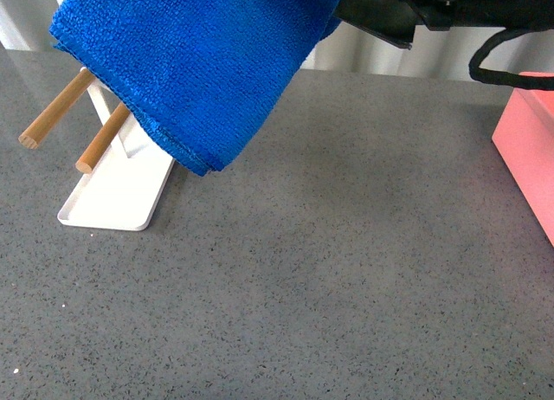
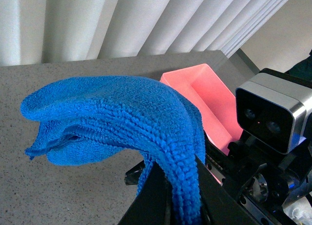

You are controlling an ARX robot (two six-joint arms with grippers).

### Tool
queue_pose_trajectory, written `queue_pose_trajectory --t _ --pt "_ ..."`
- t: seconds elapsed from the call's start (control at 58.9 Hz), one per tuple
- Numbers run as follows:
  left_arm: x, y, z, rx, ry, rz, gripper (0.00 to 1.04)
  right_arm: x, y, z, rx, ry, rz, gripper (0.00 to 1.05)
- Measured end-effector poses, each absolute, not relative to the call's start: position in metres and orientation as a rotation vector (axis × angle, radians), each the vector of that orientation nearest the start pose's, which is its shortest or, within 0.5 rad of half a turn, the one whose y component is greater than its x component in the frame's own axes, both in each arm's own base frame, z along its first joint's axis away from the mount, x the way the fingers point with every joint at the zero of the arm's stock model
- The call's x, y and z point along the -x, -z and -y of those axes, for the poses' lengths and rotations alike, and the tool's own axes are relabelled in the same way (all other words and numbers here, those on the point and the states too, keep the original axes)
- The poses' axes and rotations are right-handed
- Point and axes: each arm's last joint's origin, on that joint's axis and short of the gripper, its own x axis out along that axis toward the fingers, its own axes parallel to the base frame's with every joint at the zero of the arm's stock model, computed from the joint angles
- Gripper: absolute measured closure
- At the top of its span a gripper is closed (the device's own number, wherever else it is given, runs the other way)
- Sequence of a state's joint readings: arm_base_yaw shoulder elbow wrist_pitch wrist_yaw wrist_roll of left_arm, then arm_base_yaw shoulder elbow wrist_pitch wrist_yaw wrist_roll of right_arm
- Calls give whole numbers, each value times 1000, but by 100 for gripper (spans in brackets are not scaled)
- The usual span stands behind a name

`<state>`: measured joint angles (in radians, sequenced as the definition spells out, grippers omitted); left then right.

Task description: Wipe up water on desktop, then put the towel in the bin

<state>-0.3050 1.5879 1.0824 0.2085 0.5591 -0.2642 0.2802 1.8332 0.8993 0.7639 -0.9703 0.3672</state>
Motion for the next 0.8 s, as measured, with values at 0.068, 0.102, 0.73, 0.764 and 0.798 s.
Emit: queue_pose_trajectory --t 0.068,0.102,0.73,0.764,0.798 --pt "-335 -274 122 284 813 -416 101 -347 -184 -130 -385 -1196 -400 18" --pt "-335 -274 122 284 813 -416 101 -348 -184 -132 -389 -1189 -402 25" --pt "-335 -274 122 284 813 -416 27 -351 -179 -124 -430 -1077 -444 101" --pt "-335 -274 122 284 813 -416 21 -351 -179 -123 -429 -1070 -446 101" --pt "-335 -274 122 284 813 -416 16 -351 -179 -122 -428 -1068 -446 101"
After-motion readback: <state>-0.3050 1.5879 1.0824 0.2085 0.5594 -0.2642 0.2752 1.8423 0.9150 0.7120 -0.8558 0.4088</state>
